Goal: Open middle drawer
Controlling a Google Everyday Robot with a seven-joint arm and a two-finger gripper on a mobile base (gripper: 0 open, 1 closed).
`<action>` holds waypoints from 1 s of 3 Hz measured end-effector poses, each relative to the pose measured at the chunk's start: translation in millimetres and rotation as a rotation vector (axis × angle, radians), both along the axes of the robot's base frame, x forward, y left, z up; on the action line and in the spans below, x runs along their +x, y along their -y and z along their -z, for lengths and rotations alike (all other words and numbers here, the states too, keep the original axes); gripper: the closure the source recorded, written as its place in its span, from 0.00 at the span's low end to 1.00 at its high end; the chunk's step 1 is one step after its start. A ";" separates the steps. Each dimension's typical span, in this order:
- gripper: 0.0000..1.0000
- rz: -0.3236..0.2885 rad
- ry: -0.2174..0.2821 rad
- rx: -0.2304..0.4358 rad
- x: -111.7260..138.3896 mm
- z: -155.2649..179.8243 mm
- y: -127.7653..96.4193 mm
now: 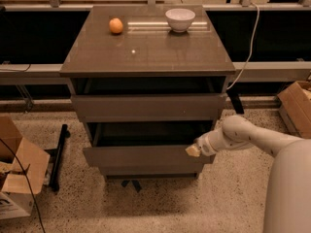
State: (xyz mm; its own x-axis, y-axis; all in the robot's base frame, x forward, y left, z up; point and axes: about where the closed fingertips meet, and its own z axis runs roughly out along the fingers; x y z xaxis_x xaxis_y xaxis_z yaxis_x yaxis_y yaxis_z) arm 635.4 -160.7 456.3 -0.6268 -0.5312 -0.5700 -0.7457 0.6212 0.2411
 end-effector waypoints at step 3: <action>0.36 0.000 0.000 0.000 0.0 -0.6 -0.1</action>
Offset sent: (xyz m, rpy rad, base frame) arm 0.0000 0.0000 0.0000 0.0000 0.0000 0.0000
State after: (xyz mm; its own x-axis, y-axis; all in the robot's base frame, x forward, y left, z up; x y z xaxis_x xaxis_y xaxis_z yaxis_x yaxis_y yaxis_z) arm 635.4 -160.6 456.9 -0.6268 -0.5312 -0.5700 -0.7457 0.6211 0.2412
